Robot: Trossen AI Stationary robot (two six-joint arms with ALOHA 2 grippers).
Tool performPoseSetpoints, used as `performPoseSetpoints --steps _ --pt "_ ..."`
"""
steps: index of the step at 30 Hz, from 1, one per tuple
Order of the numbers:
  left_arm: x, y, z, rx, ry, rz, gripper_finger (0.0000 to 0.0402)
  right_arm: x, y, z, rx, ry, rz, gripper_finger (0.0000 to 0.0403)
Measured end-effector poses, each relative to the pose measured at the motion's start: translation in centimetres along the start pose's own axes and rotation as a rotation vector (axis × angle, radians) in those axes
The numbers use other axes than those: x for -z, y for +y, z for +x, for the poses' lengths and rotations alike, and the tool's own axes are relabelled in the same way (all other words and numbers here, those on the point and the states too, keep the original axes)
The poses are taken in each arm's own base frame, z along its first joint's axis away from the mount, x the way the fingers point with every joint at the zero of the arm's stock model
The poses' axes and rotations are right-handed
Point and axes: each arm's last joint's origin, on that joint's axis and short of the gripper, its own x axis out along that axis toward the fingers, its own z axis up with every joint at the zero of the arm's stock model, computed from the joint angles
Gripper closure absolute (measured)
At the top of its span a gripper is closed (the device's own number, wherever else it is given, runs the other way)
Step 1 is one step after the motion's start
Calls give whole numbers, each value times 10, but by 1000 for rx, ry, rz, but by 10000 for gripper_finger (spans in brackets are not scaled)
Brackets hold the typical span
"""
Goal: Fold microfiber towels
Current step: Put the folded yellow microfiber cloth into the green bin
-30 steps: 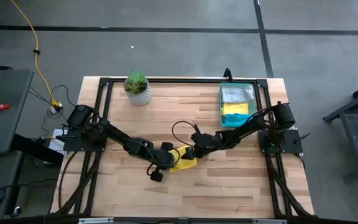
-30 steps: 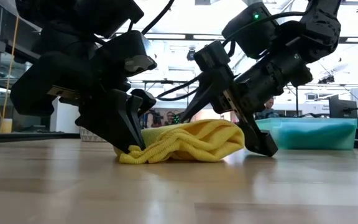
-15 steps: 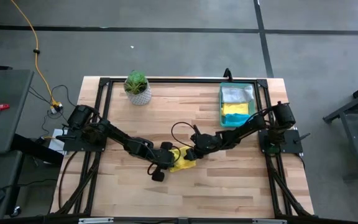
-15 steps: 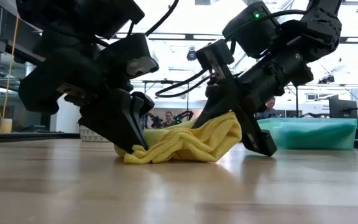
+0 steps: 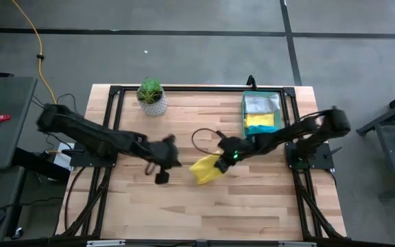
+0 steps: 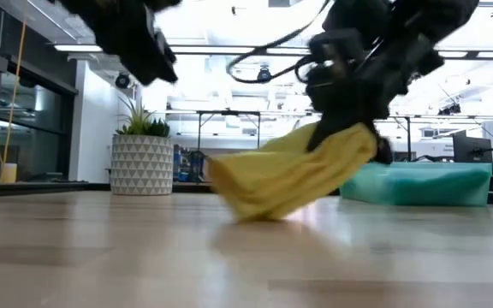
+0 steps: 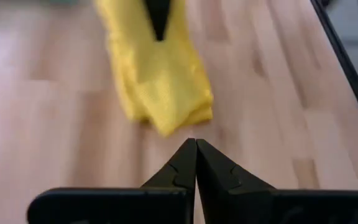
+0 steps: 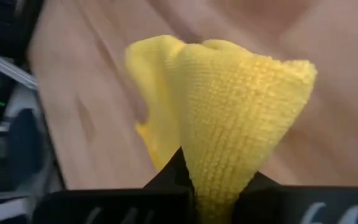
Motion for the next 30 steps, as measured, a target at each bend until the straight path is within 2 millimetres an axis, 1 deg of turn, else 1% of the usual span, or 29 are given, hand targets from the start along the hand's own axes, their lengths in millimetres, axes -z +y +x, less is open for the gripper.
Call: performPoseSetpoints --steps 2,4,6,8,11,13,15,19,22,26,30 --pt "-4 4 -25 -82 -66 -25 401 -5 -1 -26 47 -8 -20 400" --pt "-8 7 -47 -176 -149 -52 401 -13 3 -56 84 -57 -46 400" --pt "-11 10 -65 -253 -231 -88 401 -19 3 -87 149 -106 -58 401" --pt "-13 12 -79 -309 -293 -111 401 -26 -1 -118 214 -158 -39 401" --pt "-14 14 -90 -354 -345 -128 401 -35 -9 -158 270 -239 16 402" --pt "-14 15 -93 -358 -357 -132 401 -39 -18 -176 300 -273 54 402" --pt "-14 15 -93 -356 -357 -135 401 -43 -27 -190 297 -309 82 402" --pt "-14 14 -88 -336 -338 -159 401 -56 -44 -204 257 -331 135 402" --pt "-14 14 -82 -336 -319 -163 401 -70 -57 -207 245 -360 179 402" --pt "-13 13 -73 -342 -290 -161 401 -84 -77 -201 295 -365 252 402" --pt "-13 12 -68 -324 -275 -156 401 -90 -94 -188 337 -276 299 402"
